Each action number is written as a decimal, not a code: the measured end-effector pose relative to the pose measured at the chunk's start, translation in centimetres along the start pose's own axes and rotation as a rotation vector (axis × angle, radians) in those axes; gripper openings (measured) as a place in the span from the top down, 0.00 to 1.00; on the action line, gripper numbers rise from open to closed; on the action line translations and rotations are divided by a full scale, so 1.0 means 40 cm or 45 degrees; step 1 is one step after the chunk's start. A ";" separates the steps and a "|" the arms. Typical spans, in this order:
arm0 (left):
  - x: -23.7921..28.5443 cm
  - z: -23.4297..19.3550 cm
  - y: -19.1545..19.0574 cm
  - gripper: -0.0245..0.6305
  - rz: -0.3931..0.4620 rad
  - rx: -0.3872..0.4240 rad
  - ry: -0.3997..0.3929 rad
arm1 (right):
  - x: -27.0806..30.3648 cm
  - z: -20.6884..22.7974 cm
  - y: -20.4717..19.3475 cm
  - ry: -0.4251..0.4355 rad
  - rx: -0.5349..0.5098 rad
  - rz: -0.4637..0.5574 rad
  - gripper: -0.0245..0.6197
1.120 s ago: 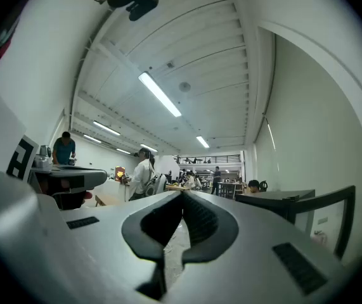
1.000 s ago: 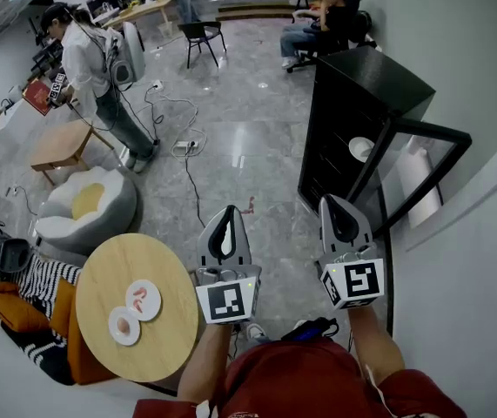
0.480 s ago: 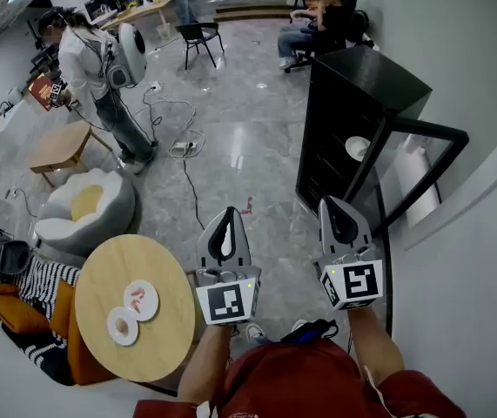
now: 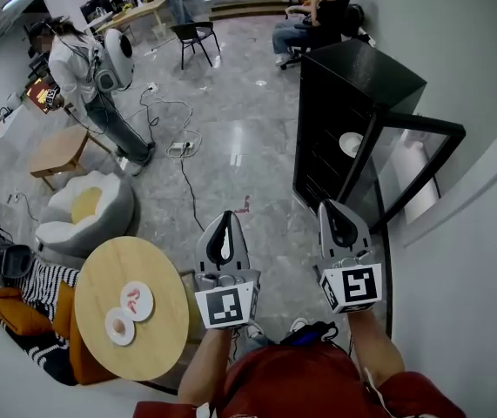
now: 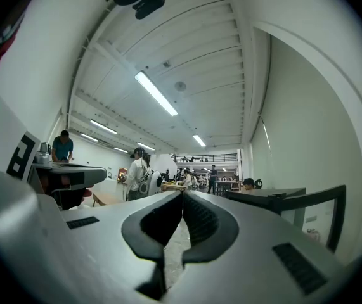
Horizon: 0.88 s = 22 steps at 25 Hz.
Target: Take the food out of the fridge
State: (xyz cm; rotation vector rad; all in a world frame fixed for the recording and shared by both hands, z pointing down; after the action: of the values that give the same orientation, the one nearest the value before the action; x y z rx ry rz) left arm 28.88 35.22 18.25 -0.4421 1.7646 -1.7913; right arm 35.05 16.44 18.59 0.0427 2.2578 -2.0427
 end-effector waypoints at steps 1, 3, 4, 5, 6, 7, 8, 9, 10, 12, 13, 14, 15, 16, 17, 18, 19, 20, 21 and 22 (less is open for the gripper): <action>0.002 0.006 -0.001 0.94 -0.003 -0.001 0.004 | -0.002 0.009 -0.001 0.000 0.003 0.000 0.93; 0.011 0.020 -0.001 0.94 -0.005 -0.002 0.013 | -0.004 0.027 -0.004 0.002 0.004 0.000 0.93; 0.016 0.029 0.000 0.94 0.000 -0.007 0.019 | -0.006 0.037 -0.006 0.003 0.004 0.001 0.93; 0.020 0.039 0.001 0.94 0.008 -0.016 0.025 | -0.009 0.047 -0.009 0.004 0.005 0.001 0.93; 0.023 0.051 0.001 0.94 0.012 -0.021 0.029 | -0.013 0.058 -0.012 0.005 0.005 0.002 0.93; 0.026 0.063 -0.002 0.94 0.008 -0.015 0.029 | -0.018 0.069 -0.014 0.006 0.005 0.004 0.93; 0.029 0.076 -0.005 0.94 0.001 -0.005 0.026 | -0.022 0.082 -0.015 0.007 0.003 0.006 0.93; 0.034 0.089 -0.006 0.94 -0.003 0.002 0.026 | -0.026 0.095 -0.017 0.007 0.001 0.009 0.93; 0.039 0.102 -0.008 0.94 -0.005 0.003 0.026 | -0.029 0.108 -0.018 0.007 0.000 0.011 0.93; 0.050 0.125 -0.010 0.94 -0.009 -0.005 0.029 | -0.037 0.132 -0.022 0.008 -0.002 0.011 0.93; 0.055 0.135 -0.010 0.94 -0.010 -0.011 0.031 | -0.040 0.144 -0.023 0.009 -0.003 0.009 0.93; 0.060 0.146 -0.010 0.94 -0.011 -0.016 0.032 | -0.044 0.156 -0.024 0.009 -0.004 0.006 0.93; 0.065 0.157 -0.008 0.94 -0.011 -0.018 0.033 | -0.046 0.168 -0.024 0.009 -0.003 0.004 0.93; 0.070 0.167 -0.006 0.94 -0.012 -0.019 0.032 | -0.048 0.179 -0.024 0.008 -0.002 0.001 0.93; 0.075 0.176 -0.005 0.94 -0.013 -0.019 0.030 | -0.048 0.189 -0.024 0.007 -0.001 0.001 0.93; 0.080 0.183 -0.004 0.94 -0.013 -0.019 0.029 | -0.048 0.197 -0.024 0.007 -0.001 0.001 0.93; 0.084 0.188 -0.005 0.94 -0.015 -0.019 0.028 | -0.047 0.203 -0.024 0.007 -0.002 0.002 0.93; 0.088 0.192 -0.005 0.94 -0.017 -0.019 0.028 | -0.046 0.207 -0.024 0.007 -0.004 0.003 0.93; 0.093 0.194 -0.006 0.94 -0.018 -0.020 0.030 | -0.044 0.211 -0.023 0.008 -0.004 0.004 0.93; 0.097 0.195 -0.007 0.94 -0.019 -0.021 0.032 | -0.040 0.215 -0.021 0.007 0.000 0.004 0.93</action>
State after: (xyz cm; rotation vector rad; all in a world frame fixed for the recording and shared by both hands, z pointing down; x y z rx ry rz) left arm 30.54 26.66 18.42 -0.4429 1.7988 -1.8012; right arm 37.03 7.87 18.75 0.0521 2.2596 -2.0429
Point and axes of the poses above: the fingertips, and each gripper's own axes: x forward along the fingers, z to its right, y out of its top, the point moved 5 cm from there along -x, backward along the fingers, and after that the axes turned 3 degrees about -y, right-handed, at the moved point
